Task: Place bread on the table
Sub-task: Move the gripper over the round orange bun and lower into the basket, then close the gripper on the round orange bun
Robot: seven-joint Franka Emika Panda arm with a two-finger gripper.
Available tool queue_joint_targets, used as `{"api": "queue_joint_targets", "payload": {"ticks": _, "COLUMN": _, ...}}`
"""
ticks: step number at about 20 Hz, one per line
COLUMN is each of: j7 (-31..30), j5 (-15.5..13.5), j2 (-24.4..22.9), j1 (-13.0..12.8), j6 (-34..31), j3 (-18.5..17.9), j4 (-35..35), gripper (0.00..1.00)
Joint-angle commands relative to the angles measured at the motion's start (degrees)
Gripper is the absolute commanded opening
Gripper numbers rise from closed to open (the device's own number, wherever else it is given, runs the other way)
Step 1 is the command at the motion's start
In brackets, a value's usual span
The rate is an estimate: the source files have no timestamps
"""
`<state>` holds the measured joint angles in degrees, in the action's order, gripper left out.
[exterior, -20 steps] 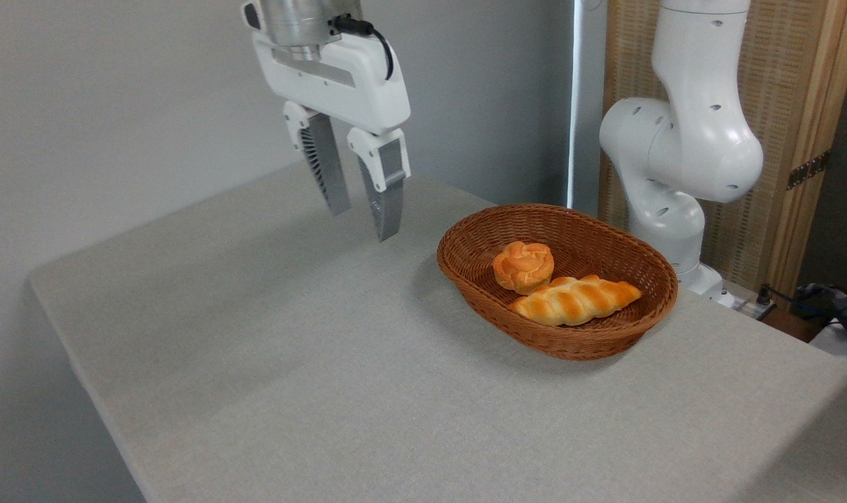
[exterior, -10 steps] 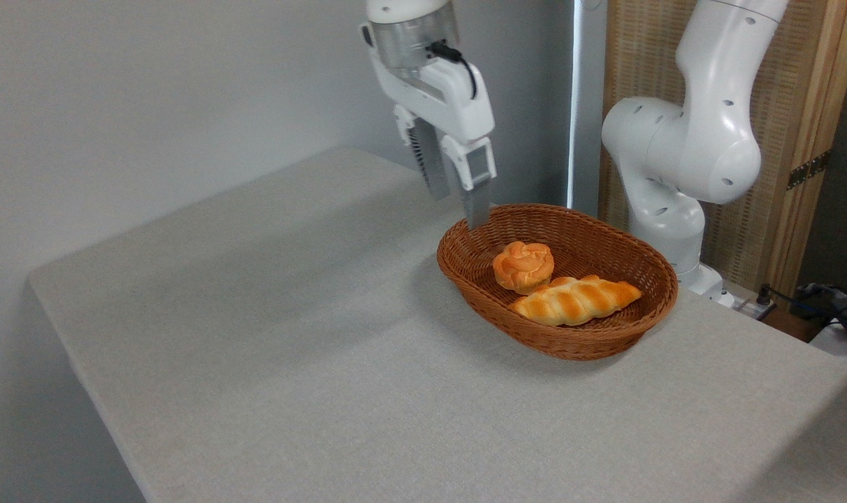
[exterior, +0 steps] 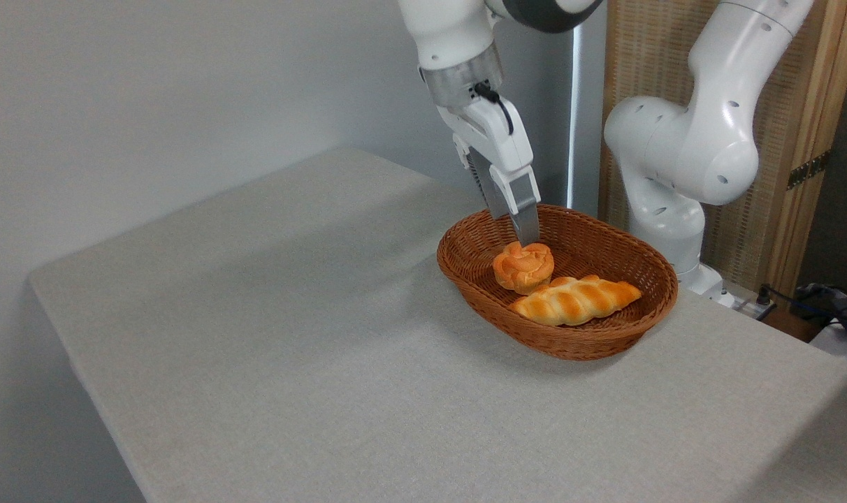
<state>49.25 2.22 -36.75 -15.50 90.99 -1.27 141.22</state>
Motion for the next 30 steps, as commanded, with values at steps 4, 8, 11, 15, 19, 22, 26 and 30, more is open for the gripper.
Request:
{"api": "queue_joint_targets", "payload": {"ticks": 4, "j7": 0.85, "j5": 0.77, "j2": -0.16, "j1": -2.61, "j6": -0.11, "j3": -0.83, "j4": 3.45, "gripper": 1.00}}
{"api": "queue_joint_targets", "payload": {"ticks": 8, "j7": 0.85, "j5": 0.77, "j2": 0.01, "j1": -2.69, "j6": 0.85, "j3": -0.84, "j4": 4.24, "gripper": 1.00}}
{"api": "queue_joint_targets", "payload": {"ticks": 11, "j7": 0.85, "j5": 0.68, "j2": 0.19, "j1": -2.69, "j6": 3.58, "j3": -0.49, "j4": 6.34, "gripper": 1.00}}
{"api": "queue_joint_targets", "payload": {"ticks": 15, "j7": 0.85, "j5": 0.68, "j2": 0.19, "j1": -2.69, "j6": 5.25, "j3": -0.48, "j4": 7.49, "gripper": 1.00}}
{"api": "queue_joint_targets", "payload": {"ticks": 19, "j7": 0.85, "j5": 0.33, "j2": 0.27, "j1": -3.13, "j6": 7.53, "j3": -0.40, "j4": 8.90, "gripper": 1.00}}
{"api": "queue_joint_targets", "payload": {"ticks": 22, "j7": 0.76, "j5": 0.24, "j2": 0.63, "j1": -3.40, "j6": 8.51, "j3": -0.40, "j4": 9.51, "gripper": 1.00}}
{"api": "queue_joint_targets", "payload": {"ticks": 26, "j7": 0.76, "j5": 0.24, "j2": 0.80, "j1": -3.40, "j6": 9.82, "j3": -0.31, "j4": 10.13, "gripper": 0.98}}
{"api": "queue_joint_targets", "payload": {"ticks": 30, "j7": 0.76, "j5": 0.24, "j2": 1.15, "j1": -3.40, "j6": 10.61, "j3": -0.22, "j4": 10.13, "gripper": 0.71}}
